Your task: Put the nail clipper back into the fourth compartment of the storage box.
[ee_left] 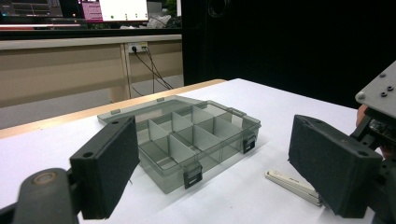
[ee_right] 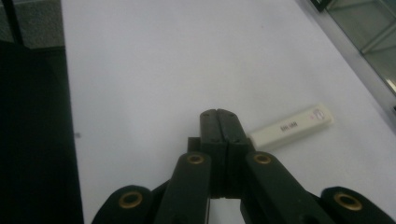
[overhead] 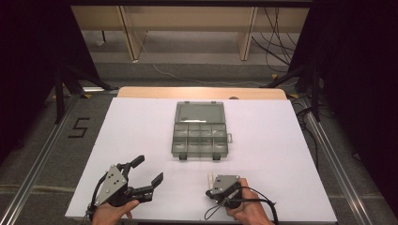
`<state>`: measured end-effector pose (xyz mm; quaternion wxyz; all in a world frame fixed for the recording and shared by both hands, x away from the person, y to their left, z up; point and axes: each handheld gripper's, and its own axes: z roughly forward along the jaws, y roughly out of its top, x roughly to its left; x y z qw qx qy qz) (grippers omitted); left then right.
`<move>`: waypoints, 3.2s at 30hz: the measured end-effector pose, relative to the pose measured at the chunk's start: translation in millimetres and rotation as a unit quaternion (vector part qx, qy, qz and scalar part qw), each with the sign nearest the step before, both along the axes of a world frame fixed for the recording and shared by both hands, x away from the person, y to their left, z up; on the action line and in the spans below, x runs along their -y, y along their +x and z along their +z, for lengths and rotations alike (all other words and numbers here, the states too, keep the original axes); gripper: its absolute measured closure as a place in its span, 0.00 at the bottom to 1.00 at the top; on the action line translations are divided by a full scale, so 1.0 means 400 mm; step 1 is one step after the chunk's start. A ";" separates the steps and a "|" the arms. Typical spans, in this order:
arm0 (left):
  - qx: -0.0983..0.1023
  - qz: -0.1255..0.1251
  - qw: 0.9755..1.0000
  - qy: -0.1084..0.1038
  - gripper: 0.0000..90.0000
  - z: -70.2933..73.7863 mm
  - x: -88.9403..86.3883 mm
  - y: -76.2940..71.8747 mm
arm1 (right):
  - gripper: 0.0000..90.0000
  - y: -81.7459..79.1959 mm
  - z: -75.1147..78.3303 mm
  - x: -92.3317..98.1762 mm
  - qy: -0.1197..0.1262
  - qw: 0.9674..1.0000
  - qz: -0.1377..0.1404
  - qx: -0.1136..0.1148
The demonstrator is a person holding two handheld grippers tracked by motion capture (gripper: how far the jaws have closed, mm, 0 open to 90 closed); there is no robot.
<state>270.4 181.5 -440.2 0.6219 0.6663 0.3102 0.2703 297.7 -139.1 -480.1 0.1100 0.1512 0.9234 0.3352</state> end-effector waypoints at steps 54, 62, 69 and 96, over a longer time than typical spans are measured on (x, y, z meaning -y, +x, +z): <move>-0.002 0.000 1.000 0.001 0.17 -0.001 0.001 0.001 | 0.48 0.121 0.068 0.068 -0.056 0.994 -0.089 -0.018; -0.002 0.000 1.000 0.001 0.17 -0.001 0.001 0.000 | 0.33 0.147 0.058 0.038 -0.102 0.991 -0.070 -0.050; -0.003 0.000 1.000 0.000 0.17 -0.001 0.001 0.000 | 0.37 0.161 0.048 0.017 -0.131 0.987 -0.064 -0.067; -0.003 0.000 1.000 0.001 0.17 -0.002 0.001 0.001 | 0.80 0.198 0.054 -0.004 -0.173 0.975 -0.057 -0.124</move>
